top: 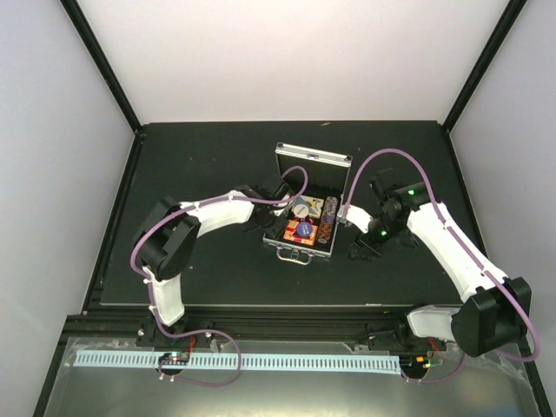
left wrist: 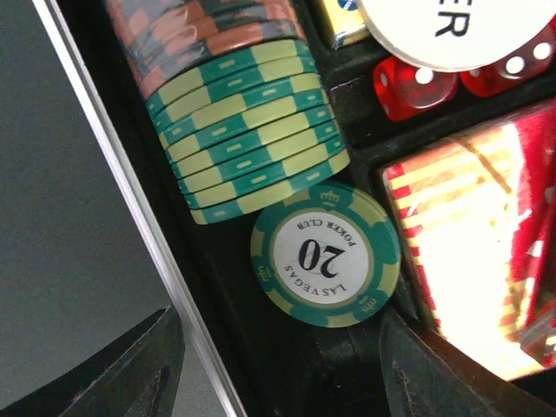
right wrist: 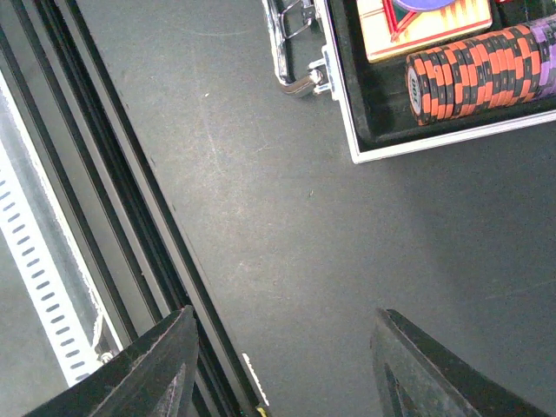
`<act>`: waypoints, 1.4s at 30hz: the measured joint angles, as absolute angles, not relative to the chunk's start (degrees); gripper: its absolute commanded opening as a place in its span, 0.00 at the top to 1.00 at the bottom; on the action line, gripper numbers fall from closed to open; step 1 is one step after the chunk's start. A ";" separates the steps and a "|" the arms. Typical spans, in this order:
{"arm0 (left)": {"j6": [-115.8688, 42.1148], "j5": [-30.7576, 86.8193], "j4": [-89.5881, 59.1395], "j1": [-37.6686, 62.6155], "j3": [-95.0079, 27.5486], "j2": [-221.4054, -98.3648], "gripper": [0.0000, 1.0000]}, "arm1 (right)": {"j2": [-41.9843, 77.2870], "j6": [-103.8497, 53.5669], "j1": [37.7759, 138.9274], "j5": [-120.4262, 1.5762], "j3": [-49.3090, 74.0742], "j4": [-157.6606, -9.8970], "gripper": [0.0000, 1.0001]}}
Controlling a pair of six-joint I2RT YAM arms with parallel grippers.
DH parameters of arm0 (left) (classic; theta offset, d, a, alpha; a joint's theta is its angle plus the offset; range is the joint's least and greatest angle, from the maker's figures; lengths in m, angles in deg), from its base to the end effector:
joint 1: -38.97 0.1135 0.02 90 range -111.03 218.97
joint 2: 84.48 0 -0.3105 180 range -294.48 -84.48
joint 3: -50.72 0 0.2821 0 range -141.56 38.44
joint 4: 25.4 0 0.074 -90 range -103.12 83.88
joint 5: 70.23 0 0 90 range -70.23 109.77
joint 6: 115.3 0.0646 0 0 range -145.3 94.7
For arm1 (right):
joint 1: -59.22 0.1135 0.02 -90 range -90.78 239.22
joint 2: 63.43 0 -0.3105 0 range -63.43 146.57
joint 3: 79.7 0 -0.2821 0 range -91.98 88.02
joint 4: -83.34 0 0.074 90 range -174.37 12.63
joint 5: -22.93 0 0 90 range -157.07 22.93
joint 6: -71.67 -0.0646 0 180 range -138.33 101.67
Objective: Pack up texas hold em set
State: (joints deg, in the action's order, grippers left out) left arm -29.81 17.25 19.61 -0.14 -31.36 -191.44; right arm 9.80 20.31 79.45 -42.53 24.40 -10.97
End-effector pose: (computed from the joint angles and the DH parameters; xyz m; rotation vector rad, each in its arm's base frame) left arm 0.3231 -0.2590 0.1617 0.8213 2.6735 -0.1271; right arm 0.2050 0.1041 0.2922 -1.4565 2.5029 0.5934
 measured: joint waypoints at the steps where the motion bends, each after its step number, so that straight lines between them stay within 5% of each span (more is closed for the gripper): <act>1: -29.66 17.25 19.63 -0.14 -31.36 -191.68 0.36 | 9.80 20.31 79.45 -42.53 24.40 -10.97 0.43; 42: -32.89 6.14 17.10 0.78 -35.38 -193.29 0.39 | 11.94 19.82 79.45 -42.53 21.87 -11.16 0.43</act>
